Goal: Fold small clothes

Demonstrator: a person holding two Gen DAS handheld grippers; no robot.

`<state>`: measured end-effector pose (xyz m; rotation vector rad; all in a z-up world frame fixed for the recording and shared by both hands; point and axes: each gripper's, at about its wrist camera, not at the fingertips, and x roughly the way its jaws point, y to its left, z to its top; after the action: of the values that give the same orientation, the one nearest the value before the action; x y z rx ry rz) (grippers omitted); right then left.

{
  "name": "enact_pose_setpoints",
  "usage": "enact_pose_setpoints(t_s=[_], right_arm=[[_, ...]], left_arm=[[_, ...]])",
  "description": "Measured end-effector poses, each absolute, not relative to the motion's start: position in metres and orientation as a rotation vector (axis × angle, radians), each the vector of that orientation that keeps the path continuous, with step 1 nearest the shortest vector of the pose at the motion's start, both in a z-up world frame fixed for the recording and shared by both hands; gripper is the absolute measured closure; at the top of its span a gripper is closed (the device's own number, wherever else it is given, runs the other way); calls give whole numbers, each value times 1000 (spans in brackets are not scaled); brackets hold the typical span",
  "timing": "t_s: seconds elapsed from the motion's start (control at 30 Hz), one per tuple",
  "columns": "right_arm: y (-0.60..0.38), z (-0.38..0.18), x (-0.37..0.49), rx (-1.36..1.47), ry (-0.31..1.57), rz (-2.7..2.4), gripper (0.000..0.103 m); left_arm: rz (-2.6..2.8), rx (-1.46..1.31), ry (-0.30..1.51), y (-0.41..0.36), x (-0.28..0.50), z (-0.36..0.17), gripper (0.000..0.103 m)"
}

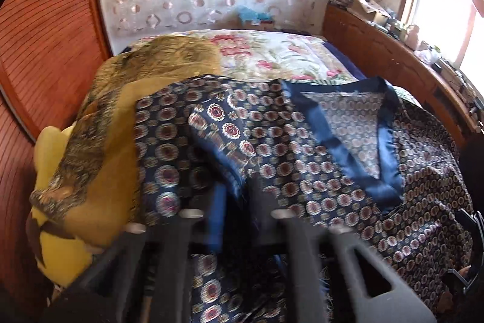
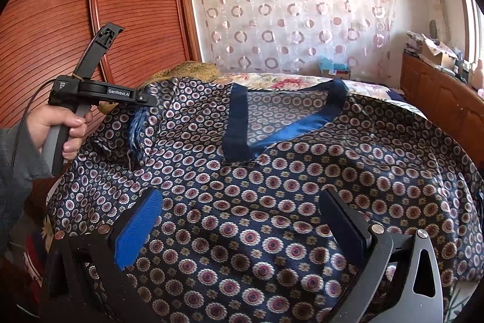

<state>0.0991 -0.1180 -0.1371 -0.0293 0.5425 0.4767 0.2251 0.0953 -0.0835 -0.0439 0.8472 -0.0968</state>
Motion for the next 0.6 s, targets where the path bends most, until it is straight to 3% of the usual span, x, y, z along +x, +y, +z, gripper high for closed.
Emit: enact_pose_setpoints(t_s=[0.17,0.2,0.37,0.5,0.6], right_arm=[[-134,-135,99,-7,541,453,0],[-136,-134,98,-4,539,450,0],[-151,-127,96,1,525,418,0],[-166,-122,92,0,515,378,0],[-183,-119,90,1,515,347,0]], left_arm=[[-149,-15,807,75,225,-70,90],[-159,-19,799,72,223,-67,86],[-205,-33,722,62,207,-51,39],[-249,-38,701,57,192,-49,24],[-267,-29,711,48,183,-57,22]])
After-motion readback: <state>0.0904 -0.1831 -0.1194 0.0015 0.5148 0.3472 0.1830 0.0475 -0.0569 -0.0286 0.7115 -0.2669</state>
